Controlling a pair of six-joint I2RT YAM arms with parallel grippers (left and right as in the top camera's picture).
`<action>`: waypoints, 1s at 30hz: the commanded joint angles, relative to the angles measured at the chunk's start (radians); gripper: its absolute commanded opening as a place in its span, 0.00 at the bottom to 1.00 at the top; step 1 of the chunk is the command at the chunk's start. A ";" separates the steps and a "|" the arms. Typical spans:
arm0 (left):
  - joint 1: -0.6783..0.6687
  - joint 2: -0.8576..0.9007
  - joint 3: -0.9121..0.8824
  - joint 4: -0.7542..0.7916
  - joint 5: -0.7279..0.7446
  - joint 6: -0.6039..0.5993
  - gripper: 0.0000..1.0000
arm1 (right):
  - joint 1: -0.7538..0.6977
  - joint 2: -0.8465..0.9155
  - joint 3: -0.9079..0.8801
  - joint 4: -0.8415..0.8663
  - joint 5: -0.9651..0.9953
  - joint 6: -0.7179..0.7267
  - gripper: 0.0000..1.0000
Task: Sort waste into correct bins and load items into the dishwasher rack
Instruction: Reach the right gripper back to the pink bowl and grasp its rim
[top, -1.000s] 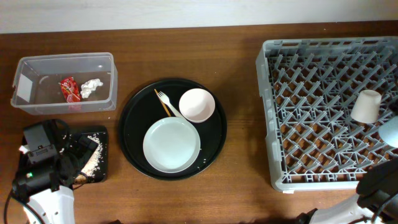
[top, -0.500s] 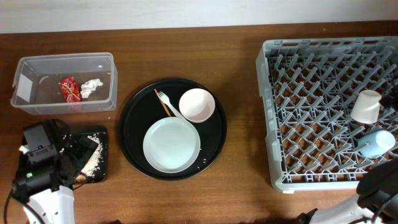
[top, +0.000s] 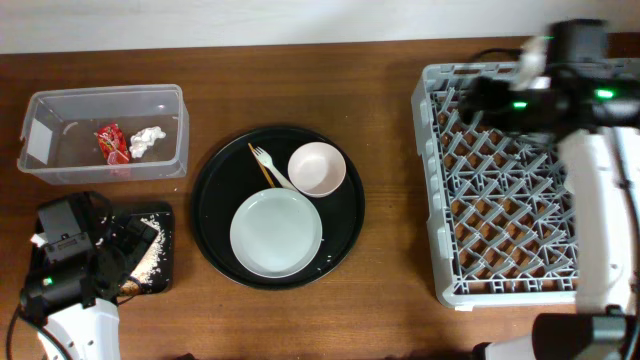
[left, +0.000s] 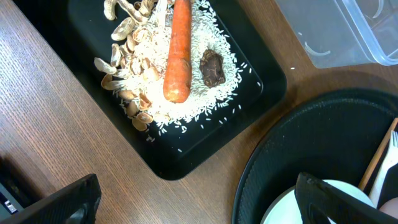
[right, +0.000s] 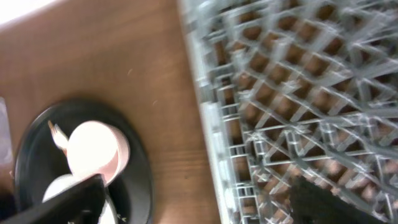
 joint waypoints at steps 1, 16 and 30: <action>0.005 -0.008 0.018 0.002 -0.008 -0.010 0.99 | 0.161 0.082 -0.002 0.004 0.048 -0.019 0.89; 0.005 -0.008 0.018 0.002 -0.007 -0.010 0.99 | 0.565 0.393 -0.002 0.193 0.064 -0.061 0.77; 0.005 -0.008 0.018 0.002 -0.008 -0.010 0.99 | 0.681 0.544 -0.002 0.409 0.056 -0.031 0.59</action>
